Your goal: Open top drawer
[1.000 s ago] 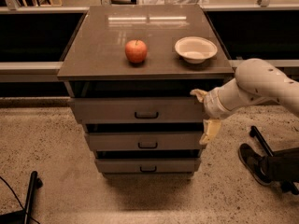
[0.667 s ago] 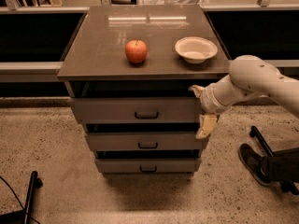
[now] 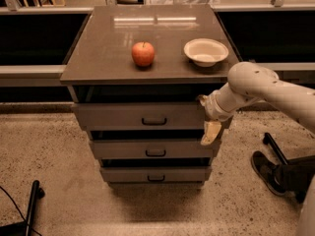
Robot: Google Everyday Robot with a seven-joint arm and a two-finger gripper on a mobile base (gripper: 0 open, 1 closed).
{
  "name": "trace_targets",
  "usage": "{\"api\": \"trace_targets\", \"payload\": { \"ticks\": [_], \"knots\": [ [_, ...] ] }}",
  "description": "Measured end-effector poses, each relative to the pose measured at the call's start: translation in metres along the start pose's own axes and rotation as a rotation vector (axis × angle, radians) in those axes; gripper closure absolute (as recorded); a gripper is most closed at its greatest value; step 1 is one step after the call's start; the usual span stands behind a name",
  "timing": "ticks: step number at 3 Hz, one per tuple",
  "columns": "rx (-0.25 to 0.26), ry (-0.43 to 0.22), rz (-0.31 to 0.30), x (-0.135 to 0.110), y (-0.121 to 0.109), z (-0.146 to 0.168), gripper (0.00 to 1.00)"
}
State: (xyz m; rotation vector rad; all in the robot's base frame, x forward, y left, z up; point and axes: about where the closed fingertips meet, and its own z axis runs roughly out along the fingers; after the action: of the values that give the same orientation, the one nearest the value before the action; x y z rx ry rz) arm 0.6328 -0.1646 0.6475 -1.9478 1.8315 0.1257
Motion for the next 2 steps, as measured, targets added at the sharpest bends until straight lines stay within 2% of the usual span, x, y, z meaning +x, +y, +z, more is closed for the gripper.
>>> {"api": "trace_targets", "payload": {
  "ticks": [1, 2],
  "knots": [
    [-0.016, 0.003, 0.001, -0.0008, 0.0021, 0.0028, 0.23],
    [-0.024, 0.022, -0.008, -0.0037, 0.0081, -0.0024, 0.34]
  ]
}}
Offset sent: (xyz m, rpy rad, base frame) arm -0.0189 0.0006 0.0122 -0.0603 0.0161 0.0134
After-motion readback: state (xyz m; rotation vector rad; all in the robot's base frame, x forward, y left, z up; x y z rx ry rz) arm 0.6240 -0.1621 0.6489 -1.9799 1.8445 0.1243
